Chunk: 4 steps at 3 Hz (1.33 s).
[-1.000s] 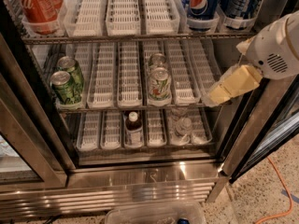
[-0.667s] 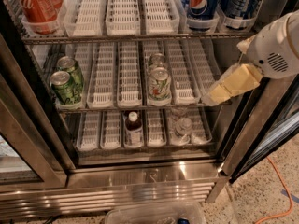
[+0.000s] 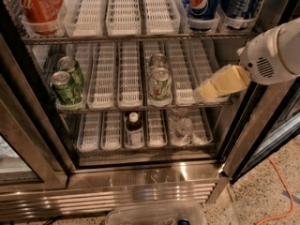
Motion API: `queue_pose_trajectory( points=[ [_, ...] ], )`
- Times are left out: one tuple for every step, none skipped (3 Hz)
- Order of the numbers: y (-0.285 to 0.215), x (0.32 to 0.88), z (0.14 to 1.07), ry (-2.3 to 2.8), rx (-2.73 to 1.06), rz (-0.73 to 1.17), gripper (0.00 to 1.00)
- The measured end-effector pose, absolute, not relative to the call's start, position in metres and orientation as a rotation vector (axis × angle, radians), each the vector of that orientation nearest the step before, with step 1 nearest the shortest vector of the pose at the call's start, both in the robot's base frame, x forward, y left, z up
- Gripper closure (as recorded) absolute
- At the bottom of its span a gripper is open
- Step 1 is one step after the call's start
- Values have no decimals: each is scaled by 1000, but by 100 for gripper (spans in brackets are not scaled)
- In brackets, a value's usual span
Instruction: Pick pepsi can from top shelf of fridge
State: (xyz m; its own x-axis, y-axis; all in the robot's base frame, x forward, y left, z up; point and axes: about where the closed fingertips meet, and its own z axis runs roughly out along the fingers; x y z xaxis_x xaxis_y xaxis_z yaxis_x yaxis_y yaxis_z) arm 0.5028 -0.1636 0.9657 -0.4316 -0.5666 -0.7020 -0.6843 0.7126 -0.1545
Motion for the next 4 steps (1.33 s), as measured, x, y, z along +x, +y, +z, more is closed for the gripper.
queue_pose_trajectory(
  points=[
    [-150,522,963,2143,-811,219,0],
    [-133,544,963,2114,-717,222,0],
    [-124,559,979,2063,-629,191,0],
    [-123,560,998,2013,-525,161,0]
  ],
)
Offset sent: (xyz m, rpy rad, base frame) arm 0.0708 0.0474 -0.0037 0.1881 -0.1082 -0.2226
